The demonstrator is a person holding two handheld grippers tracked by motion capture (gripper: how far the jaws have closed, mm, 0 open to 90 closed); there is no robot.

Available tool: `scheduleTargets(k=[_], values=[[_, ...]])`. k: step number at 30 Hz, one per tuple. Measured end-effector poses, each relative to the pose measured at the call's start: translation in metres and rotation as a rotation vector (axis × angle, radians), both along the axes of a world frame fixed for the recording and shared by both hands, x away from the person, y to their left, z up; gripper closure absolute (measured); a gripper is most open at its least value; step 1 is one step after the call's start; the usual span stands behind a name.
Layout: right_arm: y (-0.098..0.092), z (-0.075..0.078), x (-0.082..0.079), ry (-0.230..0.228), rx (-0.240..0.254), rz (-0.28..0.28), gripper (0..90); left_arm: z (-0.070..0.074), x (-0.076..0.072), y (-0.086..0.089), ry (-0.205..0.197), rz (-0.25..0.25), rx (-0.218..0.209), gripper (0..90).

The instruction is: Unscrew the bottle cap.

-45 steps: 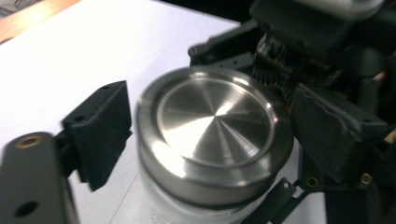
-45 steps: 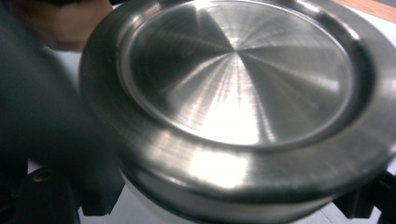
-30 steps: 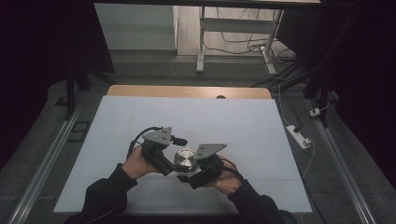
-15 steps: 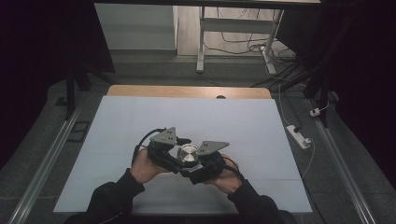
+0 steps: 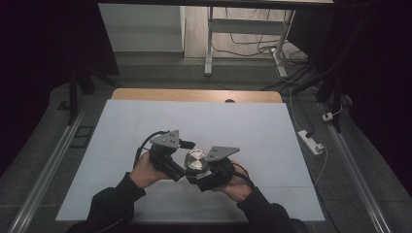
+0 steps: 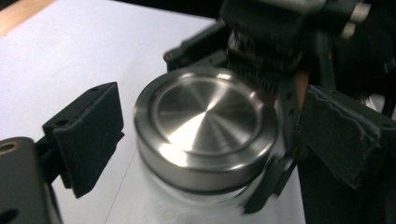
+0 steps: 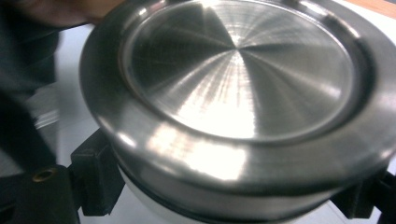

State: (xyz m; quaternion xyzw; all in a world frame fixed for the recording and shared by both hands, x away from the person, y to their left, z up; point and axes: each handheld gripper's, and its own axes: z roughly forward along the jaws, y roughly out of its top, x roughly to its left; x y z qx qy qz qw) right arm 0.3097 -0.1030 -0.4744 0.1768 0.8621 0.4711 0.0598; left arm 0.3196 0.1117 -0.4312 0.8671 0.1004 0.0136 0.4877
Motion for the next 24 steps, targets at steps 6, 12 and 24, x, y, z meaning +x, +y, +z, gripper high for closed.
scheduleTargets(k=[6,12,24], values=[[0.007,0.002,-0.008,-0.002,-0.008,0.102,14.6,-0.005,-0.001,-0.001,-0.009,-0.101,0.017,13.9],[0.007,0.000,-0.007,-0.003,-0.026,0.074,14.6,-0.008,-0.001,-0.004,-0.002,-0.039,-0.008,20.0],[0.000,-0.003,0.002,0.000,-0.013,-0.089,14.6,-0.010,-0.004,-0.018,0.034,0.196,-0.054,16.9]])
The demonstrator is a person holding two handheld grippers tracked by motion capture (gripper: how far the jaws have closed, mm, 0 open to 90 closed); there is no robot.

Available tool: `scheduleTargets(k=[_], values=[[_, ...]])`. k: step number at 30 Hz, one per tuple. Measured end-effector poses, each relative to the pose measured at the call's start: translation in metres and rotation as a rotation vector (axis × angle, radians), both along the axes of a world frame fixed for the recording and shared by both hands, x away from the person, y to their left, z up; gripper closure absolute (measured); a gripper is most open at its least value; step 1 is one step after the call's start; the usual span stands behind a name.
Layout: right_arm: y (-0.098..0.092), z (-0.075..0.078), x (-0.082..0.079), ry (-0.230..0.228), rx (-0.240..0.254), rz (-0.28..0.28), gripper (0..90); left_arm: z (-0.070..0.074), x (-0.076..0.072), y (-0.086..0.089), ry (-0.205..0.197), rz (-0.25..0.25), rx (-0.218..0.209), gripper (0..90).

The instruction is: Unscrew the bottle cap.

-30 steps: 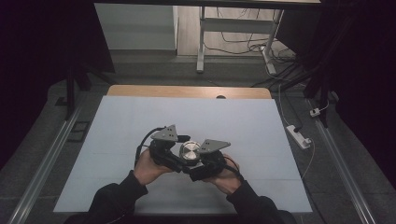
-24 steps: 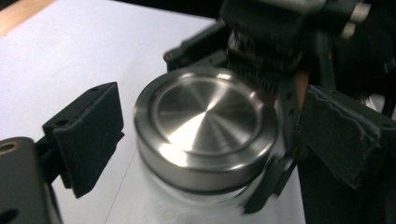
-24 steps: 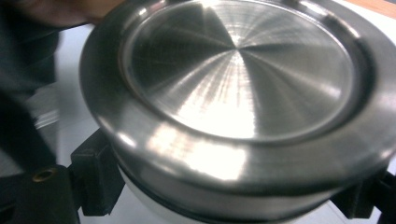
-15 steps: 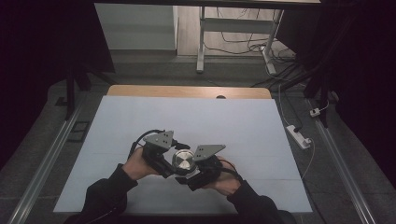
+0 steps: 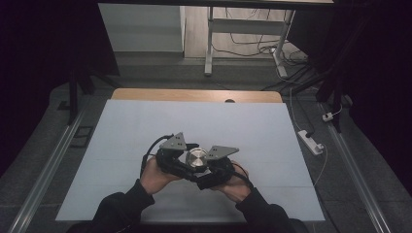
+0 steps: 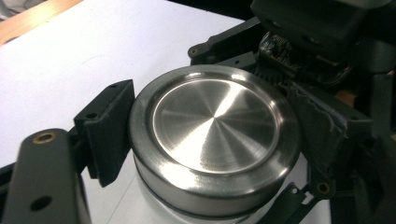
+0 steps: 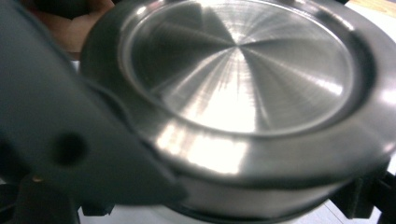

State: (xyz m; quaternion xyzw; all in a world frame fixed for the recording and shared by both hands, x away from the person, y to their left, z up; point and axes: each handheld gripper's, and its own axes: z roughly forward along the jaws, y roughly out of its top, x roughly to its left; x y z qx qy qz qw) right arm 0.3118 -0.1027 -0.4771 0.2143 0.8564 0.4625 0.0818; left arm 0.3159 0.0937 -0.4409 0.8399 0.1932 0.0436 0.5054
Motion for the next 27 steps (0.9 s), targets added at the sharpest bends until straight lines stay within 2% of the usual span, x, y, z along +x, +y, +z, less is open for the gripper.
scheduleTargets(k=[2,4,6,7,8,9,10,11,12,18,22,27], values=[[-0.001,0.001,0.000,-0.003,0.014,0.010,14.5,0.003,0.002,0.006,0.015,-0.023,-0.026,11.9],[-0.002,0.002,-0.001,-0.001,0.028,0.031,14.5,0.005,0.003,0.010,0.009,-0.039,-0.032,9.4],[-0.002,0.002,0.000,0.001,0.035,0.053,14.5,0.007,0.002,0.014,0.009,-0.099,-0.027,9.2],[-0.002,0.002,-0.001,0.003,0.034,0.069,14.5,0.008,0.001,0.014,-0.004,-0.112,-0.014,9.1],[-0.002,0.002,-0.001,0.003,0.035,0.081,14.5,0.008,0.000,0.014,-0.008,-0.146,0.007,9.3],[-0.001,0.002,-0.002,0.005,0.035,0.092,14.5,0.008,-0.001,0.013,-0.022,-0.165,0.039,9.7],[-0.001,0.003,-0.003,0.005,0.035,0.111,14.5,0.009,-0.002,0.012,-0.044,-0.164,0.077,9.5],[0.000,0.003,-0.003,0.005,0.035,0.131,14.5,0.008,-0.002,0.011,-0.050,-0.172,0.099,9.5],[0.000,0.003,-0.005,0.006,0.032,0.144,14.6,0.008,-0.002,0.010,-0.049,-0.183,0.104,9.8],[0.004,0.003,-0.009,0.000,0.015,0.196,14.6,0.005,-0.001,0.013,-0.022,-0.249,0.071,17.6],[0.004,0.003,-0.008,-0.010,0.010,0.184,14.6,0.004,-0.001,0.013,-0.026,-0.217,0.051,19.6],[0.002,0.003,-0.005,-0.006,0.006,0.108,14.6,0.000,-0.002,0.007,-0.021,-0.097,0.026,20.0]])
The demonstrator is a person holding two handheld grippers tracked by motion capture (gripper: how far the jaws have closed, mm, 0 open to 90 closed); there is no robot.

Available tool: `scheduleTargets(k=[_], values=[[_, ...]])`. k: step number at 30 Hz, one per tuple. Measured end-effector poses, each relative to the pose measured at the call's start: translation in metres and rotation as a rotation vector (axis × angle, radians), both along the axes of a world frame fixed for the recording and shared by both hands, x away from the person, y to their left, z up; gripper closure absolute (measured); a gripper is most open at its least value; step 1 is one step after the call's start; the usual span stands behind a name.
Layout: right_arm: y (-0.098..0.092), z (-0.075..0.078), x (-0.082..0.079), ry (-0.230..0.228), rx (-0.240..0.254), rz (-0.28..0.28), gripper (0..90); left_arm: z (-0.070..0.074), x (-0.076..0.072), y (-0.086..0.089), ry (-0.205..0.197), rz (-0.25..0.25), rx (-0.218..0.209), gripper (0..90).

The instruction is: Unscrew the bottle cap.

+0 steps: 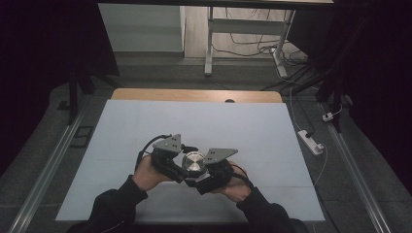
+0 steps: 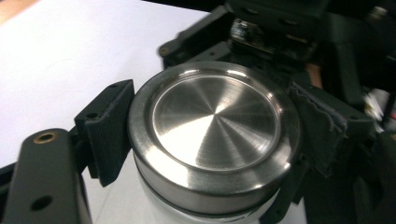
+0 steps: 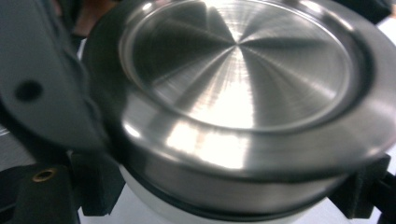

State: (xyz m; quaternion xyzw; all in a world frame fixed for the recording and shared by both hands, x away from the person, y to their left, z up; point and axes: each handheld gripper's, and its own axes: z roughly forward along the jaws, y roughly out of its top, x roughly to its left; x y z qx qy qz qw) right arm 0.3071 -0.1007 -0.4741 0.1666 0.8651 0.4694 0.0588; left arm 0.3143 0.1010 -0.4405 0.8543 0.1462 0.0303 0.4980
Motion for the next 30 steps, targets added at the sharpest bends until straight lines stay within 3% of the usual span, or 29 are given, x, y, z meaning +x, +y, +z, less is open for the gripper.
scheduleTargets(k=[5,13,18,30], values=[[-0.001,-0.003,0.004,-0.001,-0.003,-0.068,14.6,-0.003,0.001,-0.003,0.020,0.077,-0.038,20.2],[0.000,-0.005,0.003,-0.005,-0.002,-0.068,14.6,0.001,0.000,0.001,0.014,0.093,-0.062,20.2],[-0.001,-0.004,0.003,-0.009,-0.001,-0.072,14.6,0.005,-0.001,0.005,-0.010,0.104,-0.050,20.3],[-0.007,-0.004,0.009,-0.012,-0.002,-0.100,14.5,0.009,-0.004,0.011,-0.012,0.101,-0.058,20.3]])
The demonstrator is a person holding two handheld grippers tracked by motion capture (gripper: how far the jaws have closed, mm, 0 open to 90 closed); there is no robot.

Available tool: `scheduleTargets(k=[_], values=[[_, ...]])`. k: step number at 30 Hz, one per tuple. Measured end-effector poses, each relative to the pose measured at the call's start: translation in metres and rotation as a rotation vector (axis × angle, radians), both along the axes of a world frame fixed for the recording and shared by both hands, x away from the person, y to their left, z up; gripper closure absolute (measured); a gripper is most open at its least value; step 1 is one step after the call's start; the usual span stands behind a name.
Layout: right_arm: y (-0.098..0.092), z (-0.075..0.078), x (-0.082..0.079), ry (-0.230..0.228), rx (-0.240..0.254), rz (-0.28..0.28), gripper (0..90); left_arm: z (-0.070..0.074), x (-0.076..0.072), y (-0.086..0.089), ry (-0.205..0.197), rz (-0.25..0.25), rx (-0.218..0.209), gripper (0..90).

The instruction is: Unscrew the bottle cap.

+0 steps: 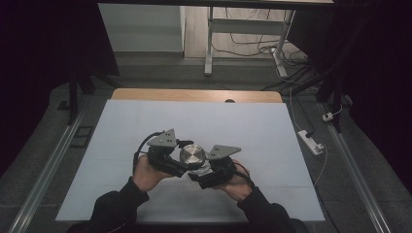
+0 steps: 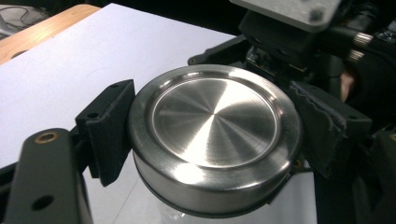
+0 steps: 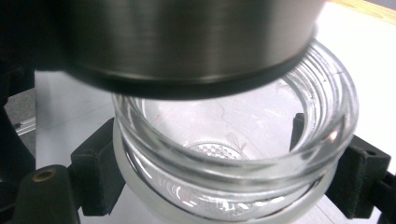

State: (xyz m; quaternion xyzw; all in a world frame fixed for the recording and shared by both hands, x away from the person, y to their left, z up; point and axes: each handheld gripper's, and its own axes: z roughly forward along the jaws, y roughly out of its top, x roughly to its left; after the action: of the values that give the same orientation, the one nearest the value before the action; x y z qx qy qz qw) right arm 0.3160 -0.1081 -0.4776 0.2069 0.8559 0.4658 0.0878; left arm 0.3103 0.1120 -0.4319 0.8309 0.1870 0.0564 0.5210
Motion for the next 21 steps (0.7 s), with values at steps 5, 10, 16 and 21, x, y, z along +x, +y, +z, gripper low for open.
scheduleTargets(k=[5,10,16,21], values=[[-0.005,0.001,0.004,-0.002,0.003,-0.024,14.5,0.002,-0.003,0.001,-0.001,-0.010,-0.006,20.3],[-0.009,0.001,0.008,-0.003,0.002,-0.051,14.6,0.002,-0.007,0.001,-0.002,-0.021,-0.007,20.3],[-0.013,0.002,0.013,-0.008,0.001,-0.078,14.6,0.001,-0.011,0.001,-0.003,-0.029,-0.011,20.3],[-0.016,0.003,0.017,-0.011,0.003,-0.098,14.5,0.001,-0.015,0.000,-0.003,-0.039,-0.017,20.3]])
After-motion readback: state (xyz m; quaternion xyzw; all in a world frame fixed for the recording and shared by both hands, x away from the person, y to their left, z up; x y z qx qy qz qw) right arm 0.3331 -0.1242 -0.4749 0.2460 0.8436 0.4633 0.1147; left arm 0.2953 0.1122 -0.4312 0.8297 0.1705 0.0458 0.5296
